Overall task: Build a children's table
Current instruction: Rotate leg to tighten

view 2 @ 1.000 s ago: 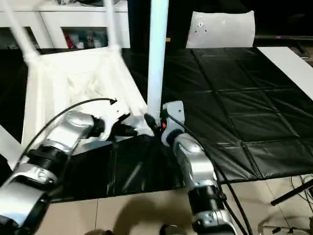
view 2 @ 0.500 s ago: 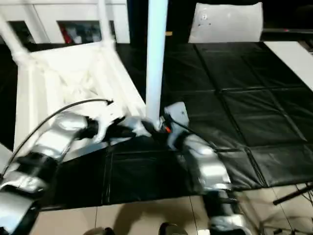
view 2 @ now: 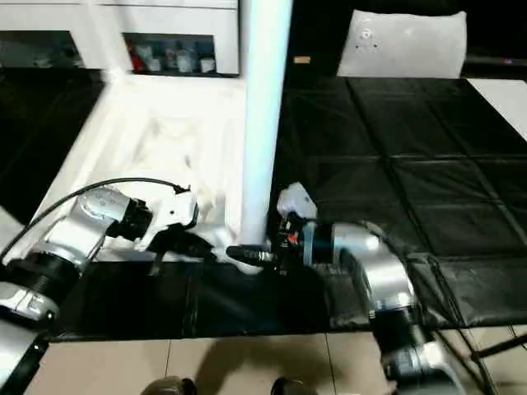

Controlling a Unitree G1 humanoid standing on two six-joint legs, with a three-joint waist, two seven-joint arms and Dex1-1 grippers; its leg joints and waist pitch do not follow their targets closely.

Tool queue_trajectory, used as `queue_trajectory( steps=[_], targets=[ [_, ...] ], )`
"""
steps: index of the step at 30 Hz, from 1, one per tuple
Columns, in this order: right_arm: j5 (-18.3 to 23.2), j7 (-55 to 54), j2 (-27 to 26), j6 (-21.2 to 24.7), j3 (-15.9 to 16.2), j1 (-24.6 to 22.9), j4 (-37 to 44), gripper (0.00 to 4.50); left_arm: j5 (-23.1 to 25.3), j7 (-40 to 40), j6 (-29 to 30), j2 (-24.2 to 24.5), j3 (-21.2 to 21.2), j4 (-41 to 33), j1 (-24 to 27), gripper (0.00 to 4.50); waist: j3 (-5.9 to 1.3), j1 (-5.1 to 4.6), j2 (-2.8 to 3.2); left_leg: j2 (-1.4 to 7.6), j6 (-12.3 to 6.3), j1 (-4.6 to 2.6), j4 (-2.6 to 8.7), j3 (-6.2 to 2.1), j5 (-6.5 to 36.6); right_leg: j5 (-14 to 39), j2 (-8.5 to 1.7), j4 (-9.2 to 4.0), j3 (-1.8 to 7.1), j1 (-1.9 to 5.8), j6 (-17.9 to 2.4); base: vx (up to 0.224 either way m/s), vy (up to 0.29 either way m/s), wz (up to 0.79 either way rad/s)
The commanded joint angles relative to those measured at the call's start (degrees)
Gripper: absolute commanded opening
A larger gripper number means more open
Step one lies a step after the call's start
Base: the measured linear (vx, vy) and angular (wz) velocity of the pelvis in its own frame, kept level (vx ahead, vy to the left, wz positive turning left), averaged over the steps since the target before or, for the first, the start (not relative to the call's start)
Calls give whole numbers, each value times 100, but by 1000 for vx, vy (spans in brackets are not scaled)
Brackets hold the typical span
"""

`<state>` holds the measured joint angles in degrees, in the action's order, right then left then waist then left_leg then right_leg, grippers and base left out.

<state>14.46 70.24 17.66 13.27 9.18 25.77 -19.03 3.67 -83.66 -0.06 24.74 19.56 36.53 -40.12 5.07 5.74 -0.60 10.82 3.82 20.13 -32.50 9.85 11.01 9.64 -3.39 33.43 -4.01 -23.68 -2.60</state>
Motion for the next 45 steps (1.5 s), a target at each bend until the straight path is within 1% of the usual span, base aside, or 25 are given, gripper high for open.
queue_trajectory(
  steps=[1, 7, 9, 10, 11, 12, 15, 22, 24, 26, 29, 30, 31, 32, 33, 34, 35, 36, 37, 38, 40, 41, 42, 43, 45],
  targets=[
    [17, 171, 61, -27, 75, 113, -197, 335, 64, -373, -205, -22, 294, 42, -106, 0, -402, -11, 20, 273, -495, -22, 311, -19, 438, 522, -509, -251, 307, 374, -1375, 0, 0, 0],
    [-14, 472, 108, -121, 209, 367, -513, 284, 91, -552, -410, -51, 332, 250, -210, 0, -406, 2, 0, 262, -488, -8, 301, -19, 427, 540, -505, -237, 299, 385, -1361, 0, 0, 0],
    [6, 609, 123, -91, 224, 420, -560, 284, 83, -582, -428, -52, 344, 272, -223, 0, -408, 11, -7, 269, -501, -15, 299, -19, 395, 506, -504, -230, 300, 377, -1355, 0, 0, 0],
    [5, 690, 144, -68, 249, 441, -574, 259, 84, -596, -437, -49, 352, 284, -229, 0, -411, 17, -14, 264, -516, -10, 293, -16, 391, 510, -506, -231, 302, 381, -1361, 0, 0, 0],
    [5, 696, 145, -68, 251, 442, -576, 259, 84, -597, -438, -49, 353, 286, -229, 0, -410, 25, -8, 265, -518, -12, 292, -16, 397, 539, -508, -233, 300, 379, -1361, 0, 0, 0],
    [2, 755, 161, -69, 271, 456, -597, 244, 83, -606, -451, -46, 363, 306, -238, 0, -410, 37, 2, 273, -519, -20, 294, -16, 395, 559, -506, -237, 300, 370, -1359, 0, 0, 0],
    [1, 845, 176, -85, 305, 474, -646, 225, 101, -608, -510, -31, 382, 388, -264, 0, -411, 41, -3, 264, -519, -14, 290, -16, 364, 490, -496, -228, 297, 372, -1362, 0, 0, 0],
    [64, 889, 98, -53, 322, 414, -636, 214, 185, -448, -520, -59, 352, 559, -322, 0, -419, 58, 4, 266, -447, -18, 289, -23, 453, 645, -503, -236, 298, 376, -1333, 0, 0, 0],
    [122, 851, 51, 42, 310, 334, -545, 213, 166, -321, -397, -109, 308, 592, -341, 0, -416, 59, 1, 264, -441, -14, 286, -21, 479, 676, -500, -241, 298, 373, -1331, 0, 0, 0],
    [193, 625, -50, 330, 321, 145, -317, 213, 97, -43, -121, -233, 195, 627, -392, 0, -405, 73, 9, 271, -412, -29, 292, -20, 560, 833, -503, -266, 302, 360, -1306, 0, 0, 0],
    [69, 108, -249, 462, 375, -89, -133, 213, 9, 311, 122, -403, 53, 631, -431, 0, -387, 91, -3, 271, -312, -34, 313, -26, 686, 1175, -513, -303, 309, 357, -1193, 0, 0, 0],
    [-117, -384, -439, 412, 387, -183, -147, 213, -54, 485, 285, -511, -25, 594, -440, 0, -367, 81, -1, 263, -247, -34, 327, -35, 823, 1550, -529, -344, 307, 345, -1086, 0, 0, 0],
    [-244, -724, -572, 375, 385, -226, -182, 213, -90, 591, 389, -579, -69, 565, -445, 0, -324, 57, 2, 252, -146, -47, 358, -48, 1079, 2212, -548, -424, 302, 322, -920, 0, 0, 0],
    [-345, -1196, -791, 383, 318, -227, -284, 213, -101, 782, 490, -673, -120, 542, -461, 0, -318, 41, 13, 249, -66, -68, 373, -64, 1181, 2508, -556, -450, 303, 312, -839, 0, 0, 0],
    [-412, -1549, -958, 396, 263, -225, -361, 213, -105, 932, 563, -745, -158, 526, -475, 0, -291, 7, -3, 212, -4, -100, 385, -83, 1415, 3192, -569, -535, 289, 301, -618, 0, 0, 0],
    [-433, -2050, -1228, 470, 138, -188, -465, 212, -113, 1194, 677, -871, -223, 493, -495, 0, -267, -40, -8, 202, 55, -90, 406, -109, 1517, 3646, -578, -576, 286, 292, -433, 0, 0, 0],
    [-445, -2379, -1408, 523, 51, -162, -531, 211, -117, 1368, 754, -958, -268, 471, -508, 0, -266, -58, -2, 194, 73, -108, 405, -124, 1586, 3842, -588, -615, 269, 279, -348, 0, 0, 0],
    [-452, -2827, -1656, 628, -64, -100, -628, 211, -138, 1585, 891, -1092, -327, 446, -536, 0, -270, -119, -13, 173, 104, -68, 419, -158, 1623, 4040, -588, -636, 236, 321, -207, 0, 0, 0],
    [-460, -2942, -1722, 651, -91, -86, -643, 211, -137, 1655, 924, -1129, -345, 442, -546, 0, -267, -150, -7, 176, 120, -49, 433, -164, 1638, 4052, -570, -636, 220, 330, -162, 0, 0, 0],
    [-478, -3216, -1878, 705, -157, -53, -679, 211, -134, 1820, 1001, -1218, -387, 432, -569, 0, -277, -208, 6, 181, 128, -79, 436, -172, 1741, 4004, -562, -656, 205, 300, -148, 0, 0, 0],
    [-590, -3989, -2308, 825, -253, 36, -730, 211, -110, 2367, 1194, -1475, -517, 447, -662, 0, -294, -305, 12, 192, 61, -59, 460, -186, 1758, 3606, -550, -647, 192, 324, -263, 0, 0, 0],
    [-652, -4260, -2455, 853, -258, 66, -726, 211, -99, 2591, 1262, -1567, -572, 454, -697, 0, -286, -328, 21, 201, 75, -59, 464, -178, 1767, 3508, -537, -634, 209, 303, -310, 0, 0, 0],
    [-710, -4476, -2570, 878, -266, 75, -708, 211, -83, 2748, 1332, -1633, -616, 442, -716, 0, -294, -345, 14, 184, 61, -117, 446, -161, 1818, 3442, -532, -656, 218, 265, -363, 0, 0, 0],
    [-695, -4650, -2726, 851, -307, 108, -710, 211, -54, 2903, 1407, -1705, -637, 417, -731, 0, -298, -350, 13, 180, 39, -127, 440, -150, 1794, 3353, -531, -645, 241, 260, -402, 0, 0, 0],
    [-755, -4826, -2923, 674, -320, 157, -708, 211, -16, 3045, 1571, -1803, -628, 285, -702, 0, -282, -362, 21, 185, -29, -111, 454, -138, 1754, 3116, -520, -617, 272, 250, -504, 0, 0, 0]
  ],
)
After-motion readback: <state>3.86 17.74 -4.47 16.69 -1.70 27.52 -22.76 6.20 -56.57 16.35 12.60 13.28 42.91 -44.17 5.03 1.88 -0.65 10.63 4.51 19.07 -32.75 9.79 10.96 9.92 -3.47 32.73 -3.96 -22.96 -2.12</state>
